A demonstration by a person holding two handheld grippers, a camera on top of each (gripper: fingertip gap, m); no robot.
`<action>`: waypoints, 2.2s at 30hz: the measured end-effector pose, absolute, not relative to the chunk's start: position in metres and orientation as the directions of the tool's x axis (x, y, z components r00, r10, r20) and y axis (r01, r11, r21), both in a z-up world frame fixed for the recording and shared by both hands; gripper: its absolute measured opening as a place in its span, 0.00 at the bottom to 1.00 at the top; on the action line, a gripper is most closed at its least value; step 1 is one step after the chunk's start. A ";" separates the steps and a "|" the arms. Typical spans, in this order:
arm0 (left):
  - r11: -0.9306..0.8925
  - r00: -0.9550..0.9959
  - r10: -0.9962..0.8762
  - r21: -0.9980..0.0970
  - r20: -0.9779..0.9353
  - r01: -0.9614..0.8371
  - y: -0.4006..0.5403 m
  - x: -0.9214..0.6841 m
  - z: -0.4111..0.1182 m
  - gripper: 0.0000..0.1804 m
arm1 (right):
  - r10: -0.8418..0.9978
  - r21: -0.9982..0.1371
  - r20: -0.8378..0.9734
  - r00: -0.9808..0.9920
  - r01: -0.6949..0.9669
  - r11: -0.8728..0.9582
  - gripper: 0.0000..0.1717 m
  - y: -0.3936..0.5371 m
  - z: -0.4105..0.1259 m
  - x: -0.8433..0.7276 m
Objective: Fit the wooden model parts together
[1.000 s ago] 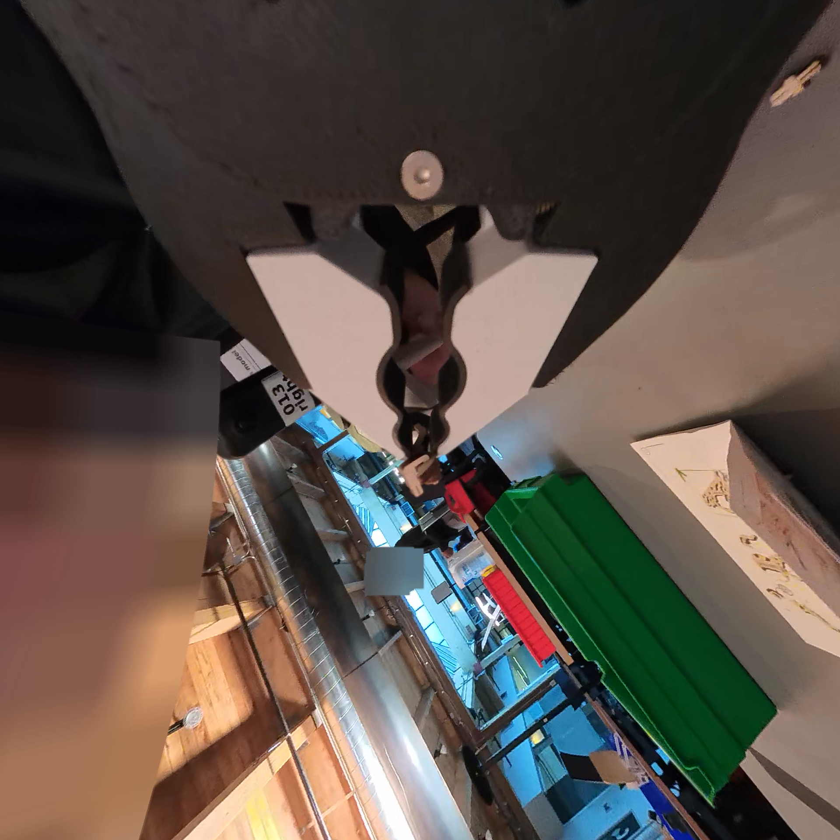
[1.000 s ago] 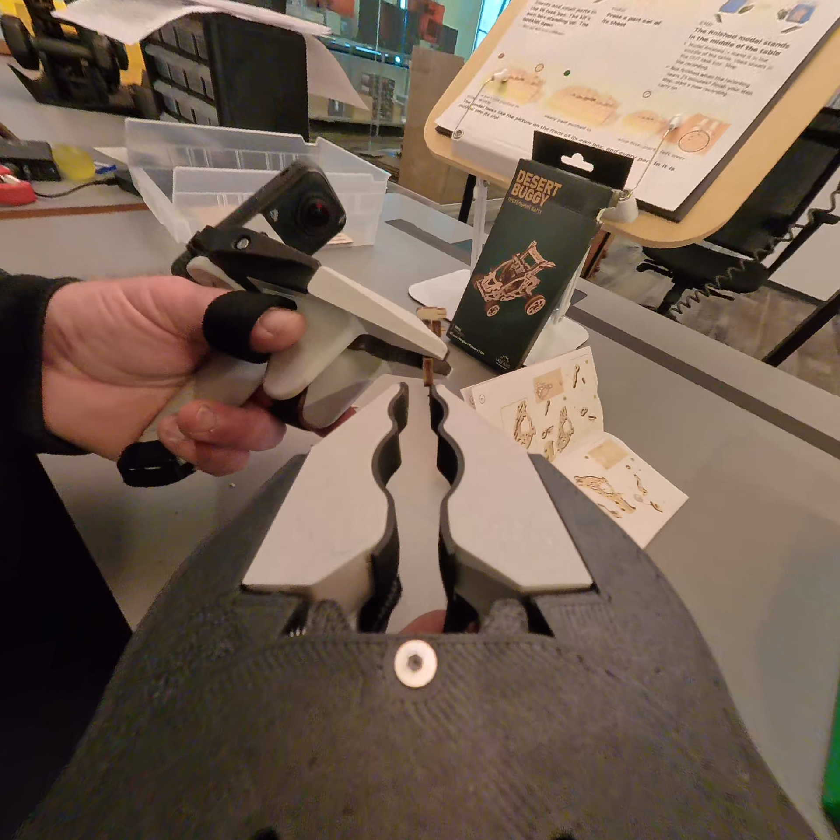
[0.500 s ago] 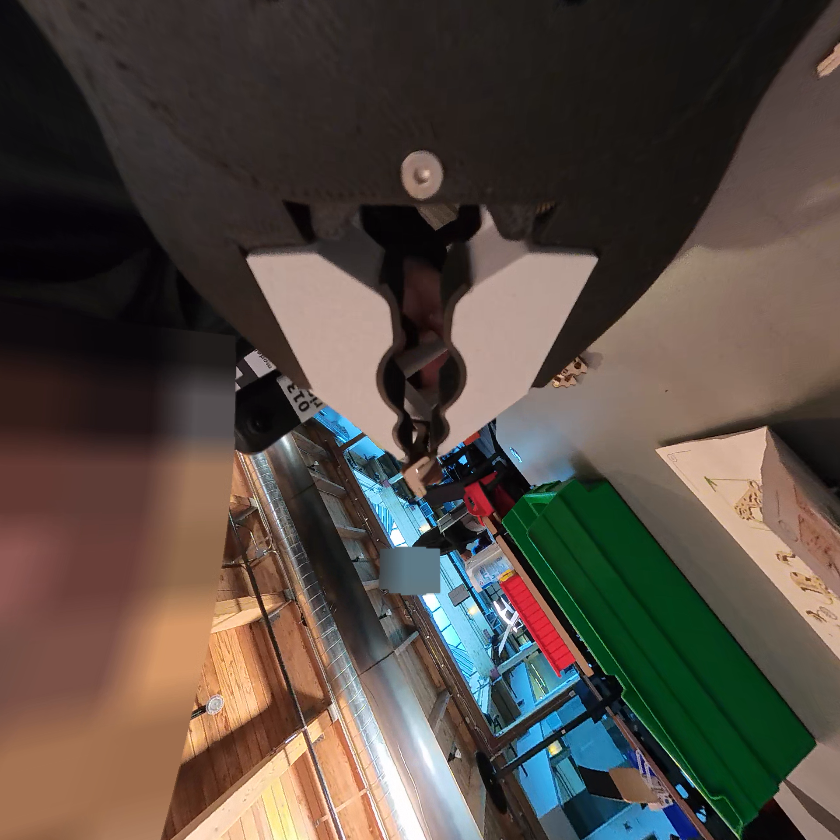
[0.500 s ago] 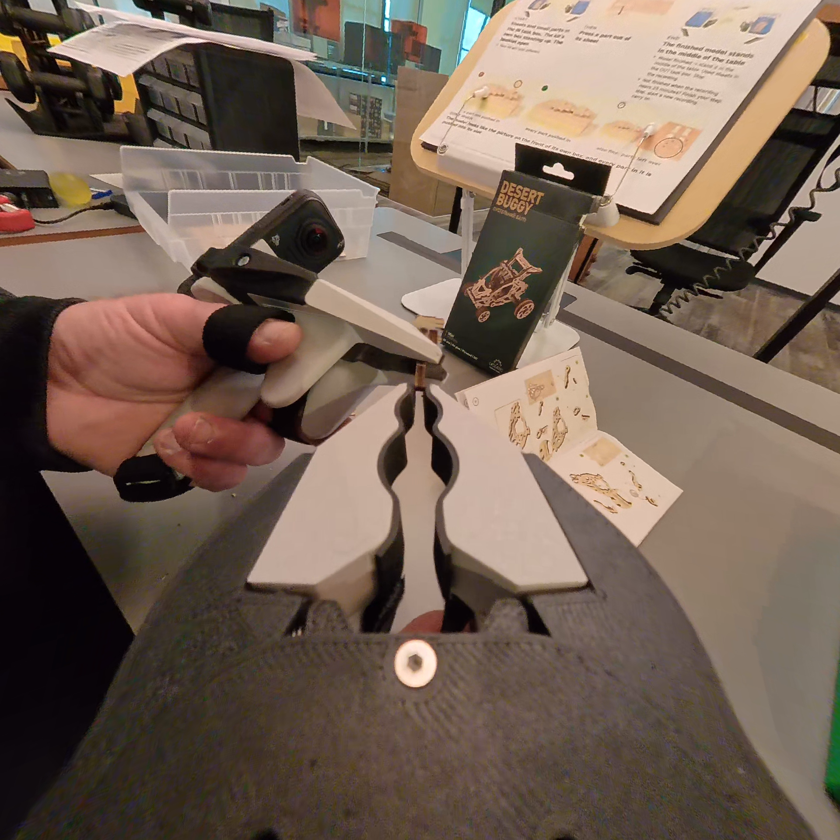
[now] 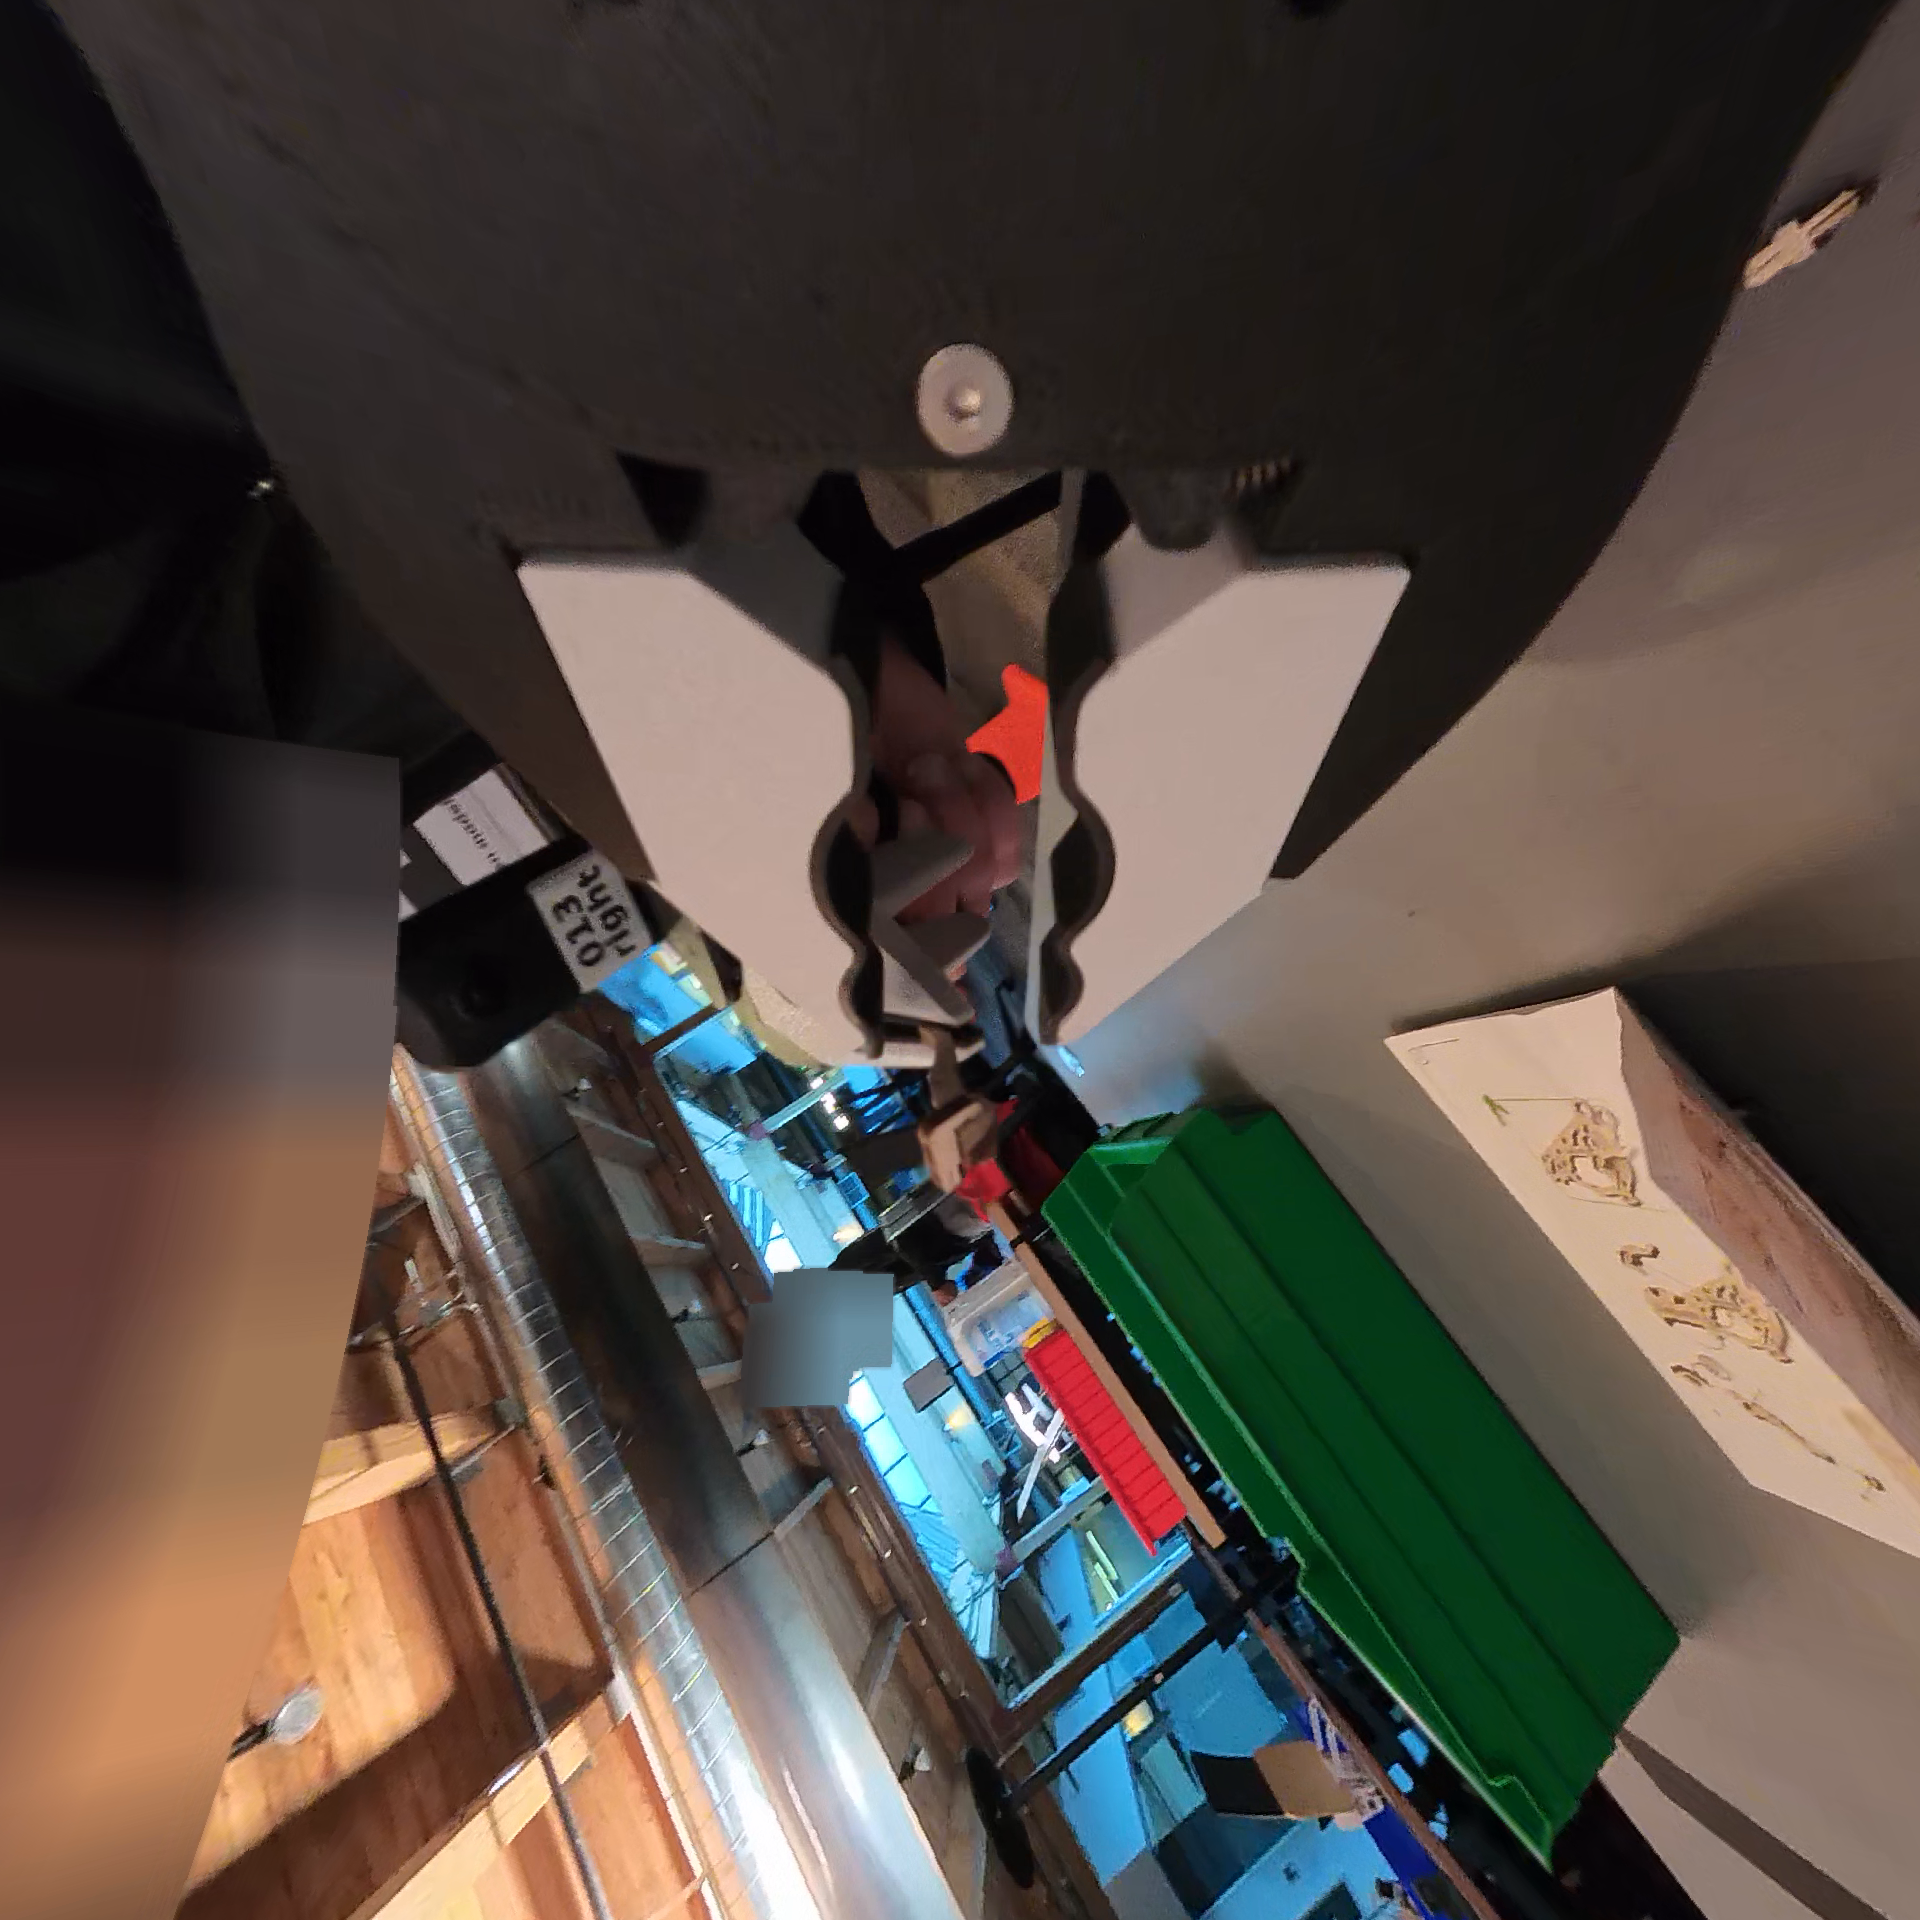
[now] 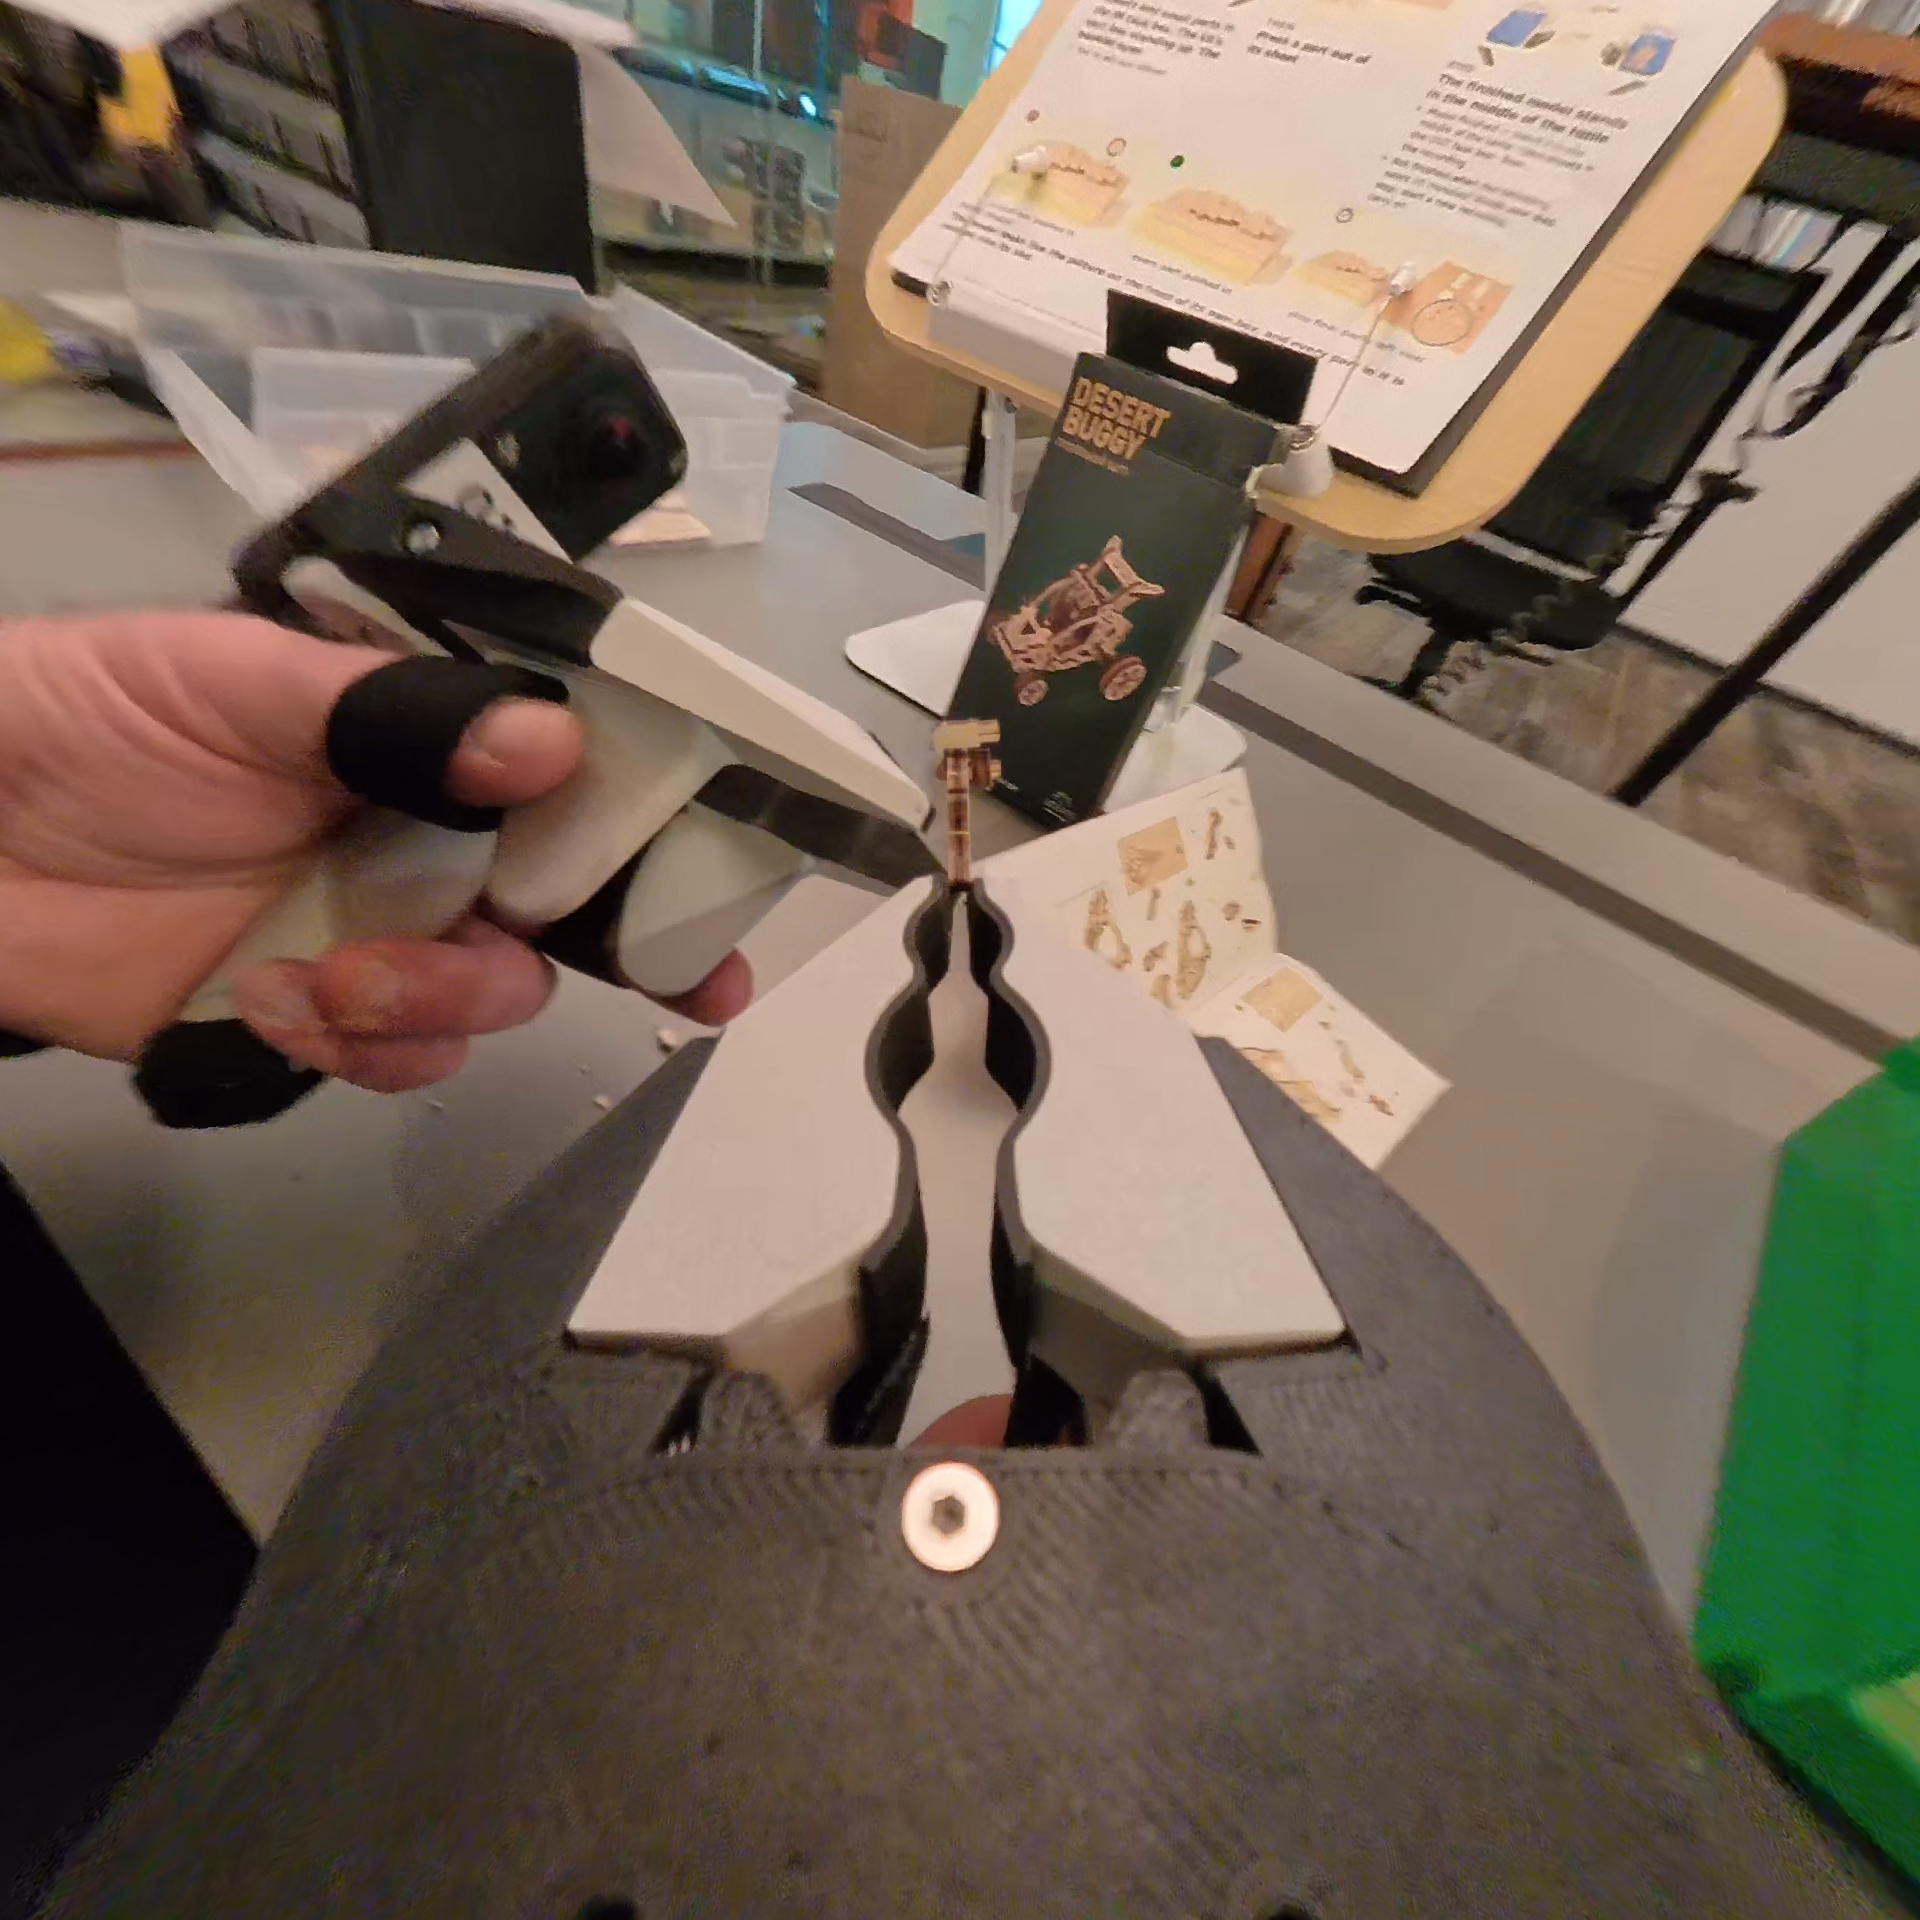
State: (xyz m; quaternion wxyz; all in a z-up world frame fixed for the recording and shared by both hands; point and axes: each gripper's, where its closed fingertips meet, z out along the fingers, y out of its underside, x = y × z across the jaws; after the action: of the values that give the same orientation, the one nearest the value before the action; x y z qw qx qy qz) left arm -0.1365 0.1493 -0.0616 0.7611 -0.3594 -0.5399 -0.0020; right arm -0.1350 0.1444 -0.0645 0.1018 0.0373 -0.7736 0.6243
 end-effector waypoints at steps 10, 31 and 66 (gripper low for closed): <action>0.690 0.381 0.486 -0.613 0.786 0.384 0.153 -0.140 -0.061 0.11 | 0.086 -0.914 0.346 -0.934 -0.315 0.254 0.00 0.140 -0.066 -0.129; -0.739 0.204 0.671 -0.624 -0.713 0.252 0.129 -0.137 -0.077 0.20 | -0.064 -0.864 -0.373 -0.926 0.321 0.387 0.00 0.145 -0.091 -0.138; -0.532 0.196 0.847 -0.791 -0.494 0.303 0.127 -0.135 -0.087 0.07 | -0.177 -0.903 0.017 -0.984 -0.091 0.419 0.16 0.146 -0.064 -0.150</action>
State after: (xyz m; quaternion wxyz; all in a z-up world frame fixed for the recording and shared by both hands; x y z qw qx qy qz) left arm -0.1355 0.1266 -0.0867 0.2755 -0.7227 -0.3979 0.4934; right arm -0.1504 0.1463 -0.0642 -0.0404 0.0798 -0.8414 0.5330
